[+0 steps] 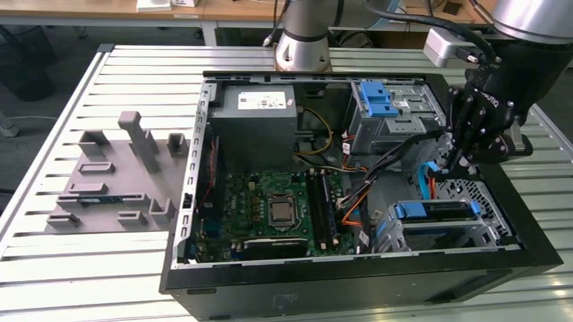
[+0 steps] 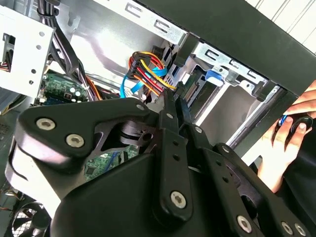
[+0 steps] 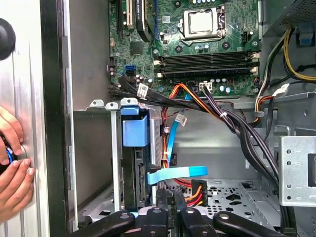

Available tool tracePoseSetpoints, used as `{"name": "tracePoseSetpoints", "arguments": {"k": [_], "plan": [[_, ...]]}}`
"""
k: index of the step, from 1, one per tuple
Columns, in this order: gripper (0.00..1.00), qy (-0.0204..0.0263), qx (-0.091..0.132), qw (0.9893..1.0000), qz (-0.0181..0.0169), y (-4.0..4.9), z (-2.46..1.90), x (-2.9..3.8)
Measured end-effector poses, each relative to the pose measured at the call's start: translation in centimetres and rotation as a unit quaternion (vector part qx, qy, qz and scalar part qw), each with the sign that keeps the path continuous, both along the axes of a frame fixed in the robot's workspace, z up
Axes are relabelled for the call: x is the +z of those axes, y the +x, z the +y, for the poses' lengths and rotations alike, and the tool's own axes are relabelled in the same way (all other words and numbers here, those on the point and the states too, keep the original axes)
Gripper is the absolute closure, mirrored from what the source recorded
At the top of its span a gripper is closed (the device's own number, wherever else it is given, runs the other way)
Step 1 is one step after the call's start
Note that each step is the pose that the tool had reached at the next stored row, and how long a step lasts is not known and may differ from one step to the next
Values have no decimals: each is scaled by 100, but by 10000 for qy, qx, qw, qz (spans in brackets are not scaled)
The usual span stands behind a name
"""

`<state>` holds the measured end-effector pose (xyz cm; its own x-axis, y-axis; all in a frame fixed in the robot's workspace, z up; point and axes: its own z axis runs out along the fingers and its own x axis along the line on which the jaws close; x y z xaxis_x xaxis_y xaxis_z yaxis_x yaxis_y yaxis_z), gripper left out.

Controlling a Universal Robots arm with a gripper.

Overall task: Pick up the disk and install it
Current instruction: 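Insert the first disk wire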

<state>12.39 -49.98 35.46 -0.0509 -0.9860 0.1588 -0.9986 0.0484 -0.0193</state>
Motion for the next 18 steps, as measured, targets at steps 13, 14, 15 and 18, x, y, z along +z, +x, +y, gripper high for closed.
{"name": "tracePoseSetpoints", "arguments": {"k": [13, 14, 15, 18], "plan": [[84, 29, 0, 10000, 14, 0, -16, -28], [84, 33, 0, 10000, 17, 0, -28, -36], [84, 35, 0, 10000, 21, 0, -40, -43], [84, 38, 0, 10000, 41, 0, -66, -74]]}}
